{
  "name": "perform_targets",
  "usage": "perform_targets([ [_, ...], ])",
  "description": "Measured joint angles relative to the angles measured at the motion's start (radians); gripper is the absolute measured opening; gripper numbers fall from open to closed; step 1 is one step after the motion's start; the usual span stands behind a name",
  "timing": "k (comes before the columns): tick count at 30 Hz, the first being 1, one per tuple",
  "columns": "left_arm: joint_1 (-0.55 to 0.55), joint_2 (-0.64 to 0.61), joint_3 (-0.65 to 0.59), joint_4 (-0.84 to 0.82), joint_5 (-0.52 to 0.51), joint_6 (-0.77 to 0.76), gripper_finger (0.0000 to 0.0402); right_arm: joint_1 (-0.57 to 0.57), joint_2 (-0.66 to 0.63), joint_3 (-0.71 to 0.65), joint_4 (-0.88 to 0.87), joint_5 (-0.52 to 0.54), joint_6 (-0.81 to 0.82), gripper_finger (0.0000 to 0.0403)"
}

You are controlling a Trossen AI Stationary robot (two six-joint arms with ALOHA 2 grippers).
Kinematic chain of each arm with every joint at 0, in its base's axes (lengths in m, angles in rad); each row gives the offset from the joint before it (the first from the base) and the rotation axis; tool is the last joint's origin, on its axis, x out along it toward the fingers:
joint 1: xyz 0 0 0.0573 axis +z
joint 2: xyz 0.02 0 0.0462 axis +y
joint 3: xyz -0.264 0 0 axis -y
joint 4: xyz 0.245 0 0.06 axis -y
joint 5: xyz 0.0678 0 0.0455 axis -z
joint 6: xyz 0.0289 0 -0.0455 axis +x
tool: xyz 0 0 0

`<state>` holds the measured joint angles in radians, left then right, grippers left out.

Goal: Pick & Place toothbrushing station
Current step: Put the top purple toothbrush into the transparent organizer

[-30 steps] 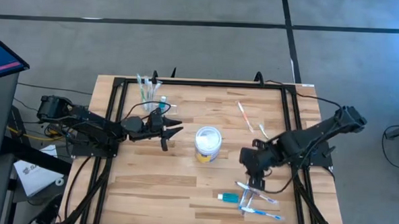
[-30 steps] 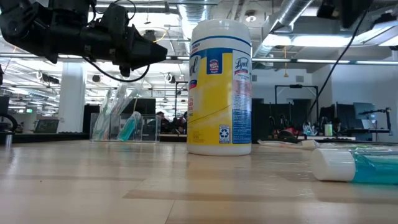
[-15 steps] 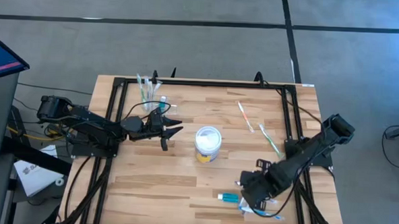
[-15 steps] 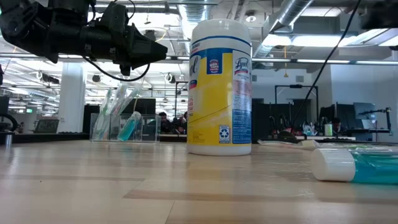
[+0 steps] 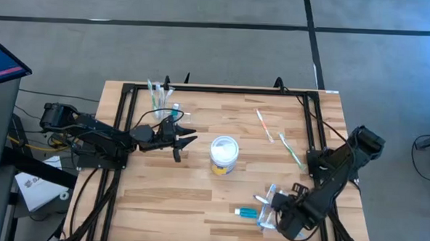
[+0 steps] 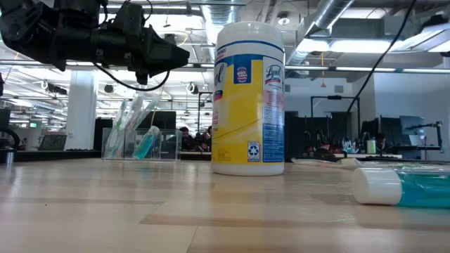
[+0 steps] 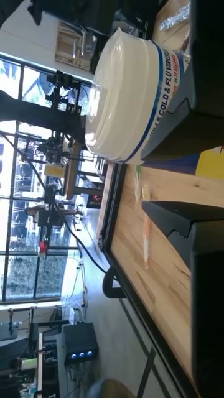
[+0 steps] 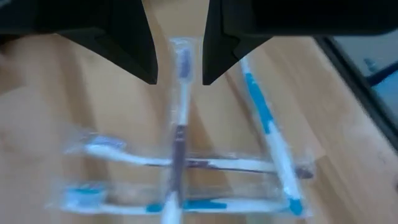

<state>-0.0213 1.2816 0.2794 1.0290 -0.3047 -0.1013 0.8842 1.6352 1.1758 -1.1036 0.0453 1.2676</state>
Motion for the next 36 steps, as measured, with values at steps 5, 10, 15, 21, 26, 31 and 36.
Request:
perform_targets([
  [5,0.000,0.000,0.000,0.007,0.000,0.023,0.0108,0.015,-0.006,-0.056,0.099,-0.022,0.035,0.0118],
  [10,0.000,0.000,0.000,0.013,0.000,0.026,0.0108,0.031,-0.006,-0.101,0.134,-0.023,0.069,0.0118],
  [15,0.000,0.000,0.000,0.017,0.000,0.027,0.0108,0.049,-0.006,-0.150,0.182,-0.041,0.100,0.0118],
  [21,0.000,0.000,0.000,0.020,0.000,0.028,0.0108,0.051,-0.006,-0.197,0.260,-0.064,0.114,0.0118],
  [26,0.000,0.000,0.000,0.021,0.000,0.045,0.0108,0.051,-0.006,-0.238,0.291,-0.095,0.119,0.0118],
  [31,0.000,0.000,0.000,0.021,0.000,0.045,0.0108,0.042,-0.006,-0.240,0.289,-0.119,0.117,0.0118],
  [36,0.000,0.000,0.000,0.023,0.000,0.045,0.0108,0.046,-0.006,-0.240,0.286,-0.126,0.113,0.0118],
])
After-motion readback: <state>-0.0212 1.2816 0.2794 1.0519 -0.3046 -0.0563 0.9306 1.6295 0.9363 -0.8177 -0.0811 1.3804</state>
